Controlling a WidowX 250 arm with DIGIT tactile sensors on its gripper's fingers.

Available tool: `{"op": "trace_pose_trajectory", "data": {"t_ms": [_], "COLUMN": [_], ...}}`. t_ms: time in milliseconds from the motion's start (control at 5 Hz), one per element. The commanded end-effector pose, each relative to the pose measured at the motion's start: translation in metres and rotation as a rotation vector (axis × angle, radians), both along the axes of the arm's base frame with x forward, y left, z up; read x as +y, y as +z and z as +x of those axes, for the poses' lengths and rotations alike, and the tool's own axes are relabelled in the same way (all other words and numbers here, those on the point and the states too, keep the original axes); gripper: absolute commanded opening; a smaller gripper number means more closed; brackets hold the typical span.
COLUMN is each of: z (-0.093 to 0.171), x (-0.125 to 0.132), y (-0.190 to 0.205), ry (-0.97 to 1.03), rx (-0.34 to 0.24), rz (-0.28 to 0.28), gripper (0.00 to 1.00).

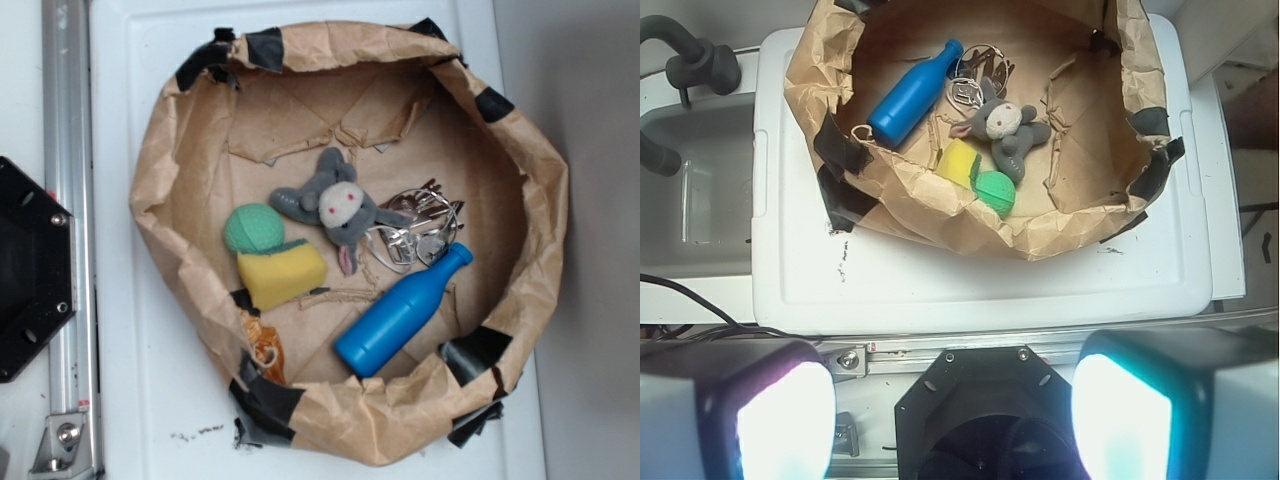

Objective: Grab the gray animal.

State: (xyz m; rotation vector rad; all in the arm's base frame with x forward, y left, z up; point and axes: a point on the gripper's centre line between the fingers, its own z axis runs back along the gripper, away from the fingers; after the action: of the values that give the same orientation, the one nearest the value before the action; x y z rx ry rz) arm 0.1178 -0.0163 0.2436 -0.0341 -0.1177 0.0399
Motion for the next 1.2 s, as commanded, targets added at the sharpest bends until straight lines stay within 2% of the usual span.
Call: {"op": "trace_pose_trajectory", "data": {"t_ms": [0,200,400,600,800,1000], "z": [0.0,0.05,0.095,0.133,0.153,0.155], "x": [0.0,0.013,0.021,0.031,0.051,0.072], "y": [0.0,-0.034,-0.061,-0.106,-0.143,-0.193], "ry": [0.0,-0.093,-0.118,-0.195,-0.182,-0.13], "rx": [0.0,-0.08,-0.091,-0.069,-0.009,0.14], "rz": [0.0,0.103,0.155,0.131,0.143,0.141], "gripper": [1.0,1.0,1.0,1.0,1.0,1.0]}}
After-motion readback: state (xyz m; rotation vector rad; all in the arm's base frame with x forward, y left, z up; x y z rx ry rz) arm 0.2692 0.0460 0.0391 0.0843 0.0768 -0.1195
